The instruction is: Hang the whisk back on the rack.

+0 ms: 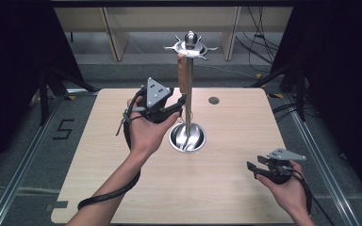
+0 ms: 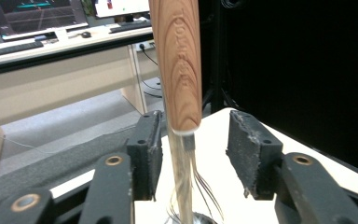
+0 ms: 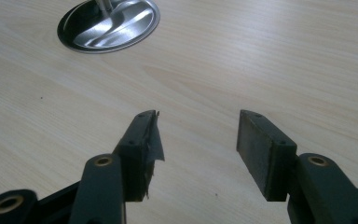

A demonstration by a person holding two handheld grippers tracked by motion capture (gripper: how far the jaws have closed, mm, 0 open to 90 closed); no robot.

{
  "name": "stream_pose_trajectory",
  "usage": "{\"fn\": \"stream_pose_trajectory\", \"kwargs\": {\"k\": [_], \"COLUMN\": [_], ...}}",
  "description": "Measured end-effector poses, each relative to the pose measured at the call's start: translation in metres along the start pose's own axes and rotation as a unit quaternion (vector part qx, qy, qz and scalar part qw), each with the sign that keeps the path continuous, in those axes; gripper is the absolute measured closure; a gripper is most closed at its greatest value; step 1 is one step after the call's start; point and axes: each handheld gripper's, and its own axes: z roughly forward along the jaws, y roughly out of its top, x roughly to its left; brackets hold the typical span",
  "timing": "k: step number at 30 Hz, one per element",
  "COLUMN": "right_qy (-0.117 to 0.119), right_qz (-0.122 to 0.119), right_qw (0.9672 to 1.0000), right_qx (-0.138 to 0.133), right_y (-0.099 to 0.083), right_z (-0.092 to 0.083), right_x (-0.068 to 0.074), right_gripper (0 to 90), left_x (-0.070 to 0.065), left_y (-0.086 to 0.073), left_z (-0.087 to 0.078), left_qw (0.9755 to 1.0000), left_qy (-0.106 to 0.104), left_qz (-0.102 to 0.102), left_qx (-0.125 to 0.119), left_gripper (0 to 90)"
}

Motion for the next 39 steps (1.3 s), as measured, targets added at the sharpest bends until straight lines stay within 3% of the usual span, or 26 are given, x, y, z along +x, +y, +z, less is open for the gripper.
{"fn": "stream_pose_trajectory", "kwargs": {"k": [3,4,7,10,12,14,16,21,22,23,24,25,26,28,33,36,37,39], "right_qy": [-0.003,-0.009,-0.010,0.000,-0.001,-0.004,0.000,-0.011,-0.006,-0.006,-0.006,-0.007,-0.012,-0.011,0.008,-0.005,0.002,0.001], "right_qz": [-0.003,-0.017,-0.017,0.001,0.005,-0.013,0.001,-0.018,-0.013,-0.014,-0.003,-0.003,-0.018,-0.018,-0.007,-0.018,-0.005,-0.005], "right_qw": [1.0000,0.9998,0.9998,1.0000,1.0000,0.9999,1.0000,0.9998,0.9999,0.9999,1.0000,1.0000,0.9998,0.9998,0.9999,0.9998,1.0000,1.0000], "right_qx": [-0.001,-0.005,-0.007,0.002,0.003,-0.004,0.002,-0.002,-0.002,-0.004,-0.001,0.000,-0.003,-0.002,0.002,0.001,0.003,0.003], "right_y": [0.000,0.000,0.000,0.000,0.000,0.000,0.000,0.000,0.000,0.000,0.000,0.000,0.000,0.000,0.000,0.000,-0.001,-0.001], "right_z": [0.000,0.000,0.001,0.000,0.000,0.001,0.000,0.000,0.001,0.001,0.001,0.001,0.001,0.001,0.003,0.003,0.003,0.003], "right_x": [0.000,-0.002,-0.002,0.000,0.001,-0.001,0.000,-0.002,-0.001,-0.001,0.001,0.001,-0.001,-0.001,-0.001,-0.001,0.000,0.000], "right_gripper": [48.3,48.4,48.3,48.2,48.2,48.2,48.1,48.1,48.0,48.0,48.0,48.0,48.0,47.9,47.8,47.7,47.7,47.7], "left_x": [0.005,0.006,0.012,0.016,0.021,0.024,0.027,0.039,0.042,0.044,0.047,0.049,0.051,0.055,0.061,0.061,0.062,0.064], "left_y": [-0.004,-0.005,-0.011,-0.020,-0.028,-0.040,-0.054,-0.092,-0.099,-0.106,-0.112,-0.120,-0.127,-0.143,-0.185,-0.205,-0.211,-0.215], "left_z": [-0.009,-0.012,-0.021,-0.030,-0.036,-0.043,-0.050,-0.068,-0.070,-0.074,-0.077,-0.080,-0.083,-0.088,-0.099,-0.104,-0.106,-0.105], "left_qw": [1.0000,0.9999,0.9999,0.9997,0.9998,0.9998,0.9996,0.9980,0.9981,0.9974,0.9974,0.9970,0.9966,0.9958,0.9914,0.9879,0.9865,0.9868], "left_qy": [-0.005,-0.005,-0.007,-0.014,-0.012,-0.004,0.006,0.029,0.025,0.038,0.037,0.040,0.045,0.048,0.045,0.035,0.031,0.015], "left_qz": [-0.006,-0.009,-0.008,-0.014,-0.007,-0.005,-0.010,-0.019,-0.015,-0.013,-0.007,-0.010,-0.005,-0.002,-0.008,-0.010,-0.013,-0.024], "left_qx": [0.002,0.002,0.005,0.011,0.014,0.017,0.025,0.054,0.055,0.060,0.062,0.065,0.068,0.078,0.123,0.151,0.160,0.160], "left_gripper": [49.8,49.3,47.3,45.1,43.2,41.9,41.0,40.3,40.3,40.3,40.3,40.5,40.8,41.0,40.8,40.5,40.7,41.1]}}
